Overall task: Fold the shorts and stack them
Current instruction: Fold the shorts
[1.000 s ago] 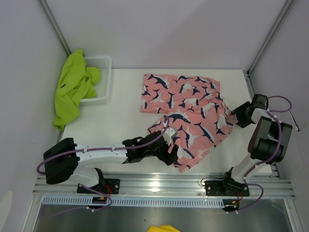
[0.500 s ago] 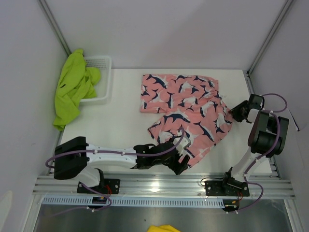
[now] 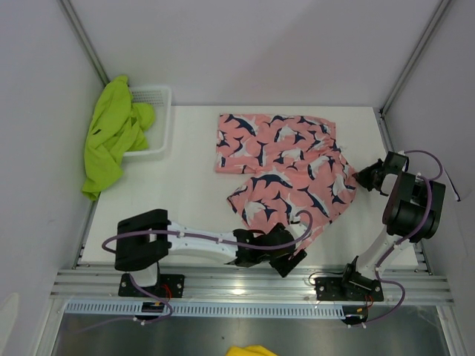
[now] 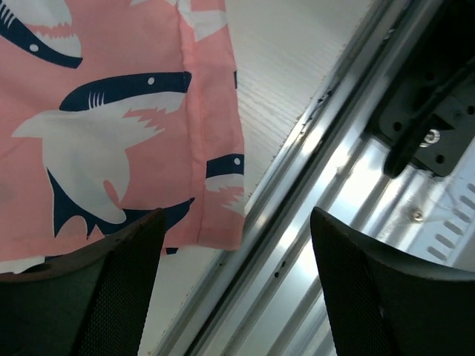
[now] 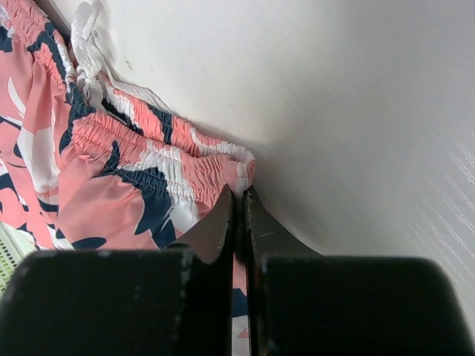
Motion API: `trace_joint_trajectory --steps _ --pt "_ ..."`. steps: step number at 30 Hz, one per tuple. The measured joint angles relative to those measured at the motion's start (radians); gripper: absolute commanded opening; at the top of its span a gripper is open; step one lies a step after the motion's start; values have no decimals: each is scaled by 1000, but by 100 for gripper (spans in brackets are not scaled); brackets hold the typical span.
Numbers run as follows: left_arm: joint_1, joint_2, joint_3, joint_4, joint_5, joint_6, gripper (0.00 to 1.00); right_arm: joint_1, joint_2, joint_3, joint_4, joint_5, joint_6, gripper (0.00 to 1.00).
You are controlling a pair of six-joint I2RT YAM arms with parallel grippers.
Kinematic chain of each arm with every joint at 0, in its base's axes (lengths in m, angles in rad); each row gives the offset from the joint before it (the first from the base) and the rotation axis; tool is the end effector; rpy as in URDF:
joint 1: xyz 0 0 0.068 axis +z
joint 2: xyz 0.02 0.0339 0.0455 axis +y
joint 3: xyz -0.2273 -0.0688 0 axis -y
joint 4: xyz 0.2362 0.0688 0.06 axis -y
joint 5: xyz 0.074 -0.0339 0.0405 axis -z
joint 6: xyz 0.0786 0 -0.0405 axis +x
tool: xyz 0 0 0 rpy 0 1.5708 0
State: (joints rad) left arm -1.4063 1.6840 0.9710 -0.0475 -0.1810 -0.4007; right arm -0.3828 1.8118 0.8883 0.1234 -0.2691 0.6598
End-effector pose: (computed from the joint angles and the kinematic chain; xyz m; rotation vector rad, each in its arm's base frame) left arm 0.0751 -0.3659 0.1259 1.0835 2.1657 -0.6793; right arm 0.3500 -0.1184 0.0745 1.0704 2.1259 0.4517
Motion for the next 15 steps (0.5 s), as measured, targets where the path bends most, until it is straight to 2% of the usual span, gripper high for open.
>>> trace_joint_trajectory --steps 5,11,14,15 --pt "-7 127 118 -119 -61 -6 79 0 0 -4 9 -3 2 0" --pt "3 179 159 -195 -94 -18 78 1 0 -8 16 -6 2 0" --pt "12 183 159 -210 -95 -22 64 1 0 -8 17 -7 2 0" --pt "16 183 159 -210 -95 -27 48 1 0 -8 17 -8 2 0"
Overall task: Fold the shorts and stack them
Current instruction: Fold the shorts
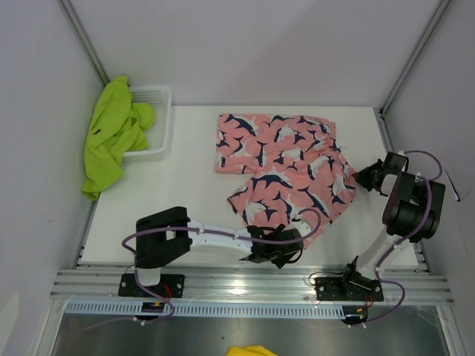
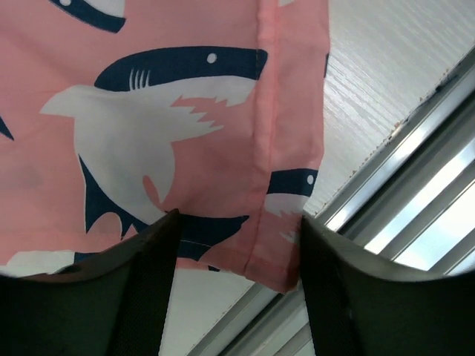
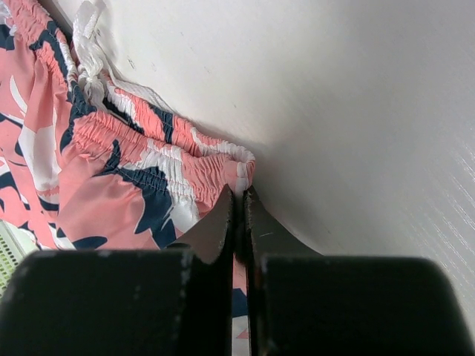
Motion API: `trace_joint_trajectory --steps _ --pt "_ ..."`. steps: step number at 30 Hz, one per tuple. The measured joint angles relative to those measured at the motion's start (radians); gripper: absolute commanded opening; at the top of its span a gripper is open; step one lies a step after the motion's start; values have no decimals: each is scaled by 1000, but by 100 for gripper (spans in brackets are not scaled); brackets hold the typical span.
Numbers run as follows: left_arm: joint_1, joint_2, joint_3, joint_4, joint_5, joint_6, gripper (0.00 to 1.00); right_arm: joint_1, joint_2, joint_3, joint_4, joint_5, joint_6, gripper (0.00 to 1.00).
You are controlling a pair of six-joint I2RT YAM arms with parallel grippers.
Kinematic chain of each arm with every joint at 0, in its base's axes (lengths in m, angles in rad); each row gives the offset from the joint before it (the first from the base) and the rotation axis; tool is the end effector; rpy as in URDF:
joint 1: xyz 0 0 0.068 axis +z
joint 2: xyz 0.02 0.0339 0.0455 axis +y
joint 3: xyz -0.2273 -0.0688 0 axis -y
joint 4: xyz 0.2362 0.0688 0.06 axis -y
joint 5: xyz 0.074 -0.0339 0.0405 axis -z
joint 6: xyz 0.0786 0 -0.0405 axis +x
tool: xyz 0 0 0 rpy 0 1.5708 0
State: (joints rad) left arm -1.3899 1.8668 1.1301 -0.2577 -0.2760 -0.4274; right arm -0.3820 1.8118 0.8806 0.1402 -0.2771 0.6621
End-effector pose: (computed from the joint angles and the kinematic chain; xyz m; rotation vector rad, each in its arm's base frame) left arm 0.0900 -0.3730 0.0912 1.0873 2.3089 -0.3785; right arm 0.3500 -0.1174 0.0742 1.0629 2.1196 0.4627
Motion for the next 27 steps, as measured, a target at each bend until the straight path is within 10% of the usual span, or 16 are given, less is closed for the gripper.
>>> trace_joint_trajectory --steps 8,27 --pt "16 -13 -18 14 26 -5 0 0 0 15 -40 6 1 0" --pt "-130 -367 -251 80 157 -72 0 -127 -250 122 -680 76 -35 0"
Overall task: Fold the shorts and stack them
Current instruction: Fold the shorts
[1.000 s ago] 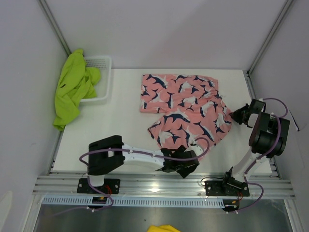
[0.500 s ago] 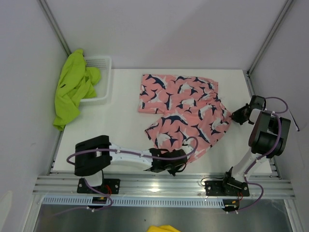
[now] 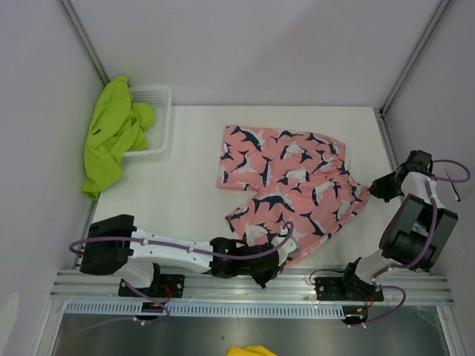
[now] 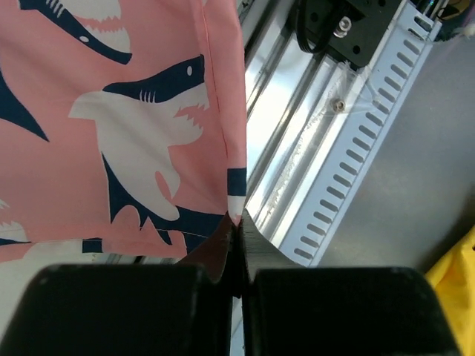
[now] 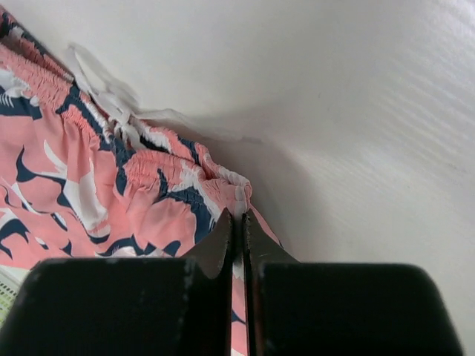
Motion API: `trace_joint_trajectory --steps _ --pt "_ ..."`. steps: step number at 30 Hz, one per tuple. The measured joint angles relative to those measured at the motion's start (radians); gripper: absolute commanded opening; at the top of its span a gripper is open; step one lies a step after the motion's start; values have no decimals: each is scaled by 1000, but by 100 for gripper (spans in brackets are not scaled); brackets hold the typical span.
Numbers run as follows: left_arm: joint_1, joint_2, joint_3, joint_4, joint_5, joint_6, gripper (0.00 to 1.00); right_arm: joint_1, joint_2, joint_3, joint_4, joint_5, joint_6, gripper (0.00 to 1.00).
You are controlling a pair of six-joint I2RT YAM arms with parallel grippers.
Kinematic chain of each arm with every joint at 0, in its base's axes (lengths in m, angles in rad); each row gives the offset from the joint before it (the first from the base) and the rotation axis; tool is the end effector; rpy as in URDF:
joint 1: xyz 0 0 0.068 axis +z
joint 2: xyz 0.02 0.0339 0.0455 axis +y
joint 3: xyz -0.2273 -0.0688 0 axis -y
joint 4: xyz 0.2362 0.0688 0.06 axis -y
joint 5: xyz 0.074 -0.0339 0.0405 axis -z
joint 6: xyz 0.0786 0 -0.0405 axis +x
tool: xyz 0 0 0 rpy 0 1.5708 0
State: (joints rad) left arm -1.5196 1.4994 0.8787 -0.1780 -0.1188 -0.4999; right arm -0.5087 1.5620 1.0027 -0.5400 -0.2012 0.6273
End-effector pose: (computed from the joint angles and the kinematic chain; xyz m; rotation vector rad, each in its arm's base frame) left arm 0.0265 -0.3360 0.1427 1.1778 2.2313 -0.7882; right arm 0.2859 -0.1415 0.1318 1.3801 2.2829 0.3067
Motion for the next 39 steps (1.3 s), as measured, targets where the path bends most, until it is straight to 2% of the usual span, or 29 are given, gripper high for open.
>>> trace_joint_trajectory --steps 6,12,19,24,33,39 --pt "-11 -77 25 -86 30 -27 0 -2 -85 10 -93 -6 0 0" --pt "5 -142 159 -237 -12 -41 0 -4 -167 89 -151 -10 5 0" --pt "228 -321 216 -370 -36 -10 0 -2 -175 139 -157 -46 52 0" --pt "391 -368 314 -417 -34 58 0 20 -175 163 -160 -76 126 0" --pt "648 -279 507 -434 -15 192 0 85 -165 224 -35 -130 286 0" --pt "792 -153 598 -430 21 241 0 131 -81 259 69 -129 388 0"
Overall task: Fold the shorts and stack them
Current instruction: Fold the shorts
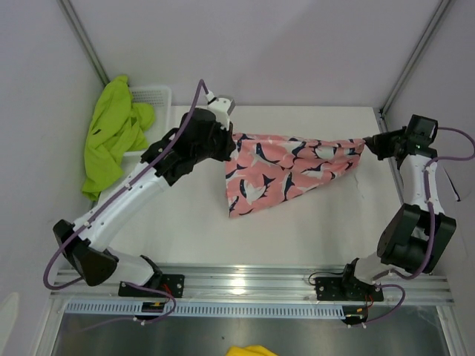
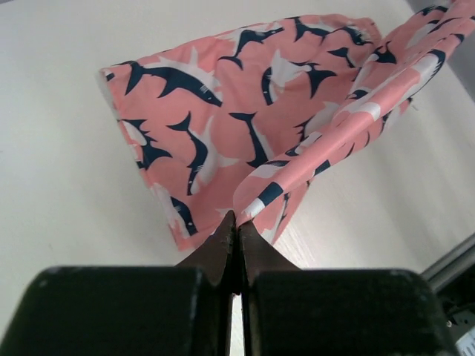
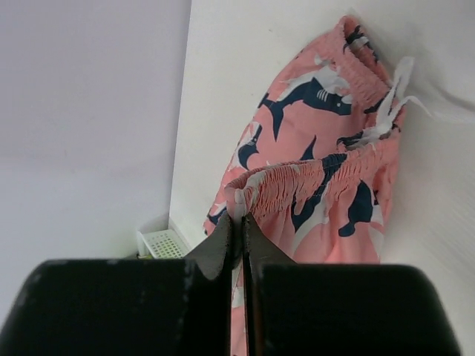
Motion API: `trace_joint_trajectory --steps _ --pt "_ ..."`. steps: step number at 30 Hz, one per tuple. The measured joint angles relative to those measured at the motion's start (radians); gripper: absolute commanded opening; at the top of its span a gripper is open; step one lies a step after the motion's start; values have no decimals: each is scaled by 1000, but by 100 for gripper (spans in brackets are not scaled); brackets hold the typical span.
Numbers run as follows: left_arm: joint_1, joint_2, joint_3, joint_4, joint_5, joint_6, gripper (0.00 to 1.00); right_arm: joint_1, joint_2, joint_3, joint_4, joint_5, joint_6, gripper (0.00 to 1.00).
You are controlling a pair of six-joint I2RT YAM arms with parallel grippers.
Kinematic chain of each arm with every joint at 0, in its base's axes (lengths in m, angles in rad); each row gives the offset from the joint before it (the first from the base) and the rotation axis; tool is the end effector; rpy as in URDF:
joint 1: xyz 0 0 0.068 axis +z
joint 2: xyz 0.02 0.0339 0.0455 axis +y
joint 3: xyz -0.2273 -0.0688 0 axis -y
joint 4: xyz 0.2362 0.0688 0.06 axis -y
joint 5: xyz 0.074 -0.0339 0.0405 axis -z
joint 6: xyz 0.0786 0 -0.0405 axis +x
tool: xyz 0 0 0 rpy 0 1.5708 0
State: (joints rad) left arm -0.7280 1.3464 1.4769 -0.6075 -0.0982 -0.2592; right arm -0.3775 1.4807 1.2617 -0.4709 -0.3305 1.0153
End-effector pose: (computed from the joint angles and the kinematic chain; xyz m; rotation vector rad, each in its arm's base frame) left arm 0.2522 -0.2145 0.3554 0.4234 2.0414 -0.5110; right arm 0.3418 -0.1081 0.2527 1.3414 1.8871 0.7066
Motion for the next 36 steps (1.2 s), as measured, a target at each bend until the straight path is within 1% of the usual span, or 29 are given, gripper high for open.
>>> trace_joint_trajectory --steps 4,9,19,27,33,35,36 --pt "72 88 69 0 17 17 0 26 69 31 47 -1 40 0" --pt "130 180 163 0 49 27 0 48 187 127 71 -16 60 0" --pt "189 343 320 13 103 34 0 76 360 292 101 -7 77 0" --pt "248 540 416 20 112 36 0 108 494 374 145 40 85 0" --pt "297 650 479 20 134 36 0 144 615 462 229 64 103 0" --pt "312 684 510 24 141 36 0 158 652 489 262 74 113 2" --pt "321 699 521 27 148 36 0 166 672 508 280 77 117 6"
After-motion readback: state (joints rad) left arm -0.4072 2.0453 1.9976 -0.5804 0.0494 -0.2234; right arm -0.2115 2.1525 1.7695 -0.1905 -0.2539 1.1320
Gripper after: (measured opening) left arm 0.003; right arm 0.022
